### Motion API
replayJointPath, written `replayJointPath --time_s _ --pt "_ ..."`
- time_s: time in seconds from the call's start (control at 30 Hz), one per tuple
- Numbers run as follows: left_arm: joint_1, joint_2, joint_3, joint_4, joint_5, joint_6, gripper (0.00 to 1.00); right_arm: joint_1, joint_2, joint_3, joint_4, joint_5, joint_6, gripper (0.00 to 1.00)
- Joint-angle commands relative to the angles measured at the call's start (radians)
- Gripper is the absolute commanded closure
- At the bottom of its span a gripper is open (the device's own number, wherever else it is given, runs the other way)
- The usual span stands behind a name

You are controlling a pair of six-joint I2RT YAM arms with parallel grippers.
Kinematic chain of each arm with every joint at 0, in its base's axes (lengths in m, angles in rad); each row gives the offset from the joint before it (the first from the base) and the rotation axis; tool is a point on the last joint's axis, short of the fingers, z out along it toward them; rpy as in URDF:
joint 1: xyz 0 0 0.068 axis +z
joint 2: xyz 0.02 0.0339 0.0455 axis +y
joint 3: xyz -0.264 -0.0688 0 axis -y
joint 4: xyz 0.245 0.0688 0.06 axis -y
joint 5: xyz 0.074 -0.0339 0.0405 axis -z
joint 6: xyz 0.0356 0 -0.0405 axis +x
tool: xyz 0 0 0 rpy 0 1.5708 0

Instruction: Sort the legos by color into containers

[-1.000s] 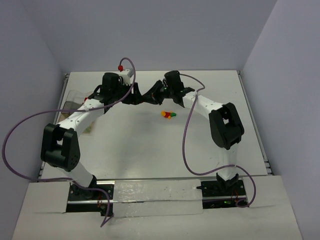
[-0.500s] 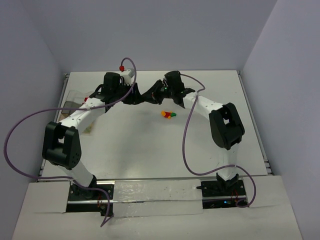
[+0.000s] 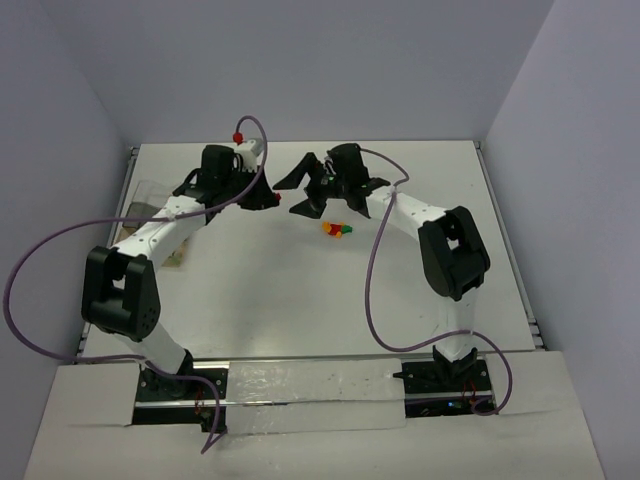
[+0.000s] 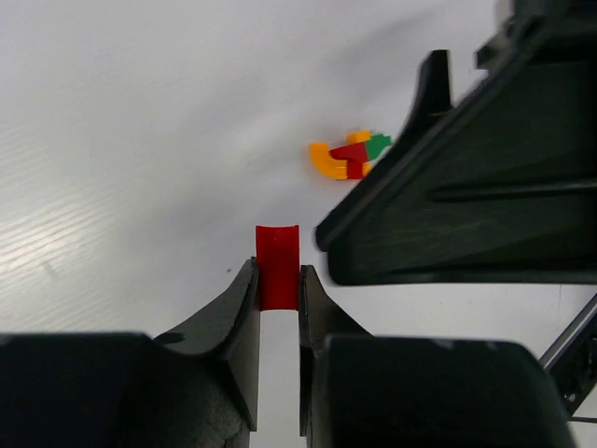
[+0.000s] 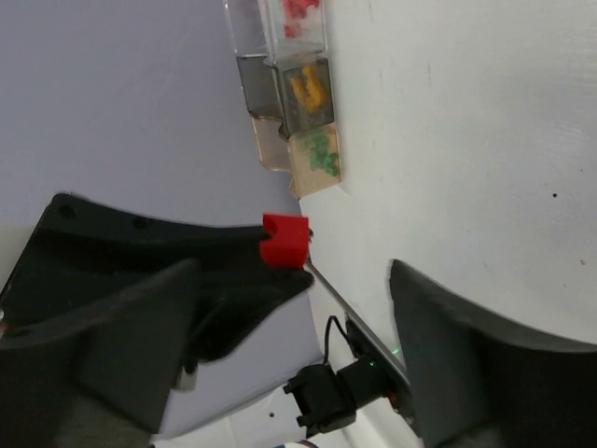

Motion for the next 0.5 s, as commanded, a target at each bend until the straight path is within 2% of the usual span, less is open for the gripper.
replayJointPath --time_s 0.0,0.13,0.17,0.23,0.27,0.47 --pt "0.113 -0.101 -0.014 -0.106 0.034 0.061 1.00 0.005 -0.090 0.006 0.036 -0.038 -0.053 0.01" --pt "0.304 -0.125 -0.003 -0.241 0.058 0.170 1.00 -0.021 -0.091 0.021 0.028 -0.052 -0.141 0.00" --pt "0.321 -0.127 0.001 -0.259 0.048 0.187 1.00 -0.024 -0.091 0.023 0.027 -0.059 -0.152 0.00" --pt "0.453 -0.107 0.046 -0.321 0.013 0.254 1.00 -0.032 -0.088 0.054 -0.023 -0.065 -0.255 0.00" --pt "0.481 -0.087 0.061 -0.333 -0.001 0.302 1.00 -0.035 -0.089 0.078 -0.057 -0.060 -0.337 0.00" --pt "0.586 0.043 0.185 -0.333 -0.083 0.337 0.99 -0.039 -0.117 0.121 -0.210 0.030 -0.627 0.00"
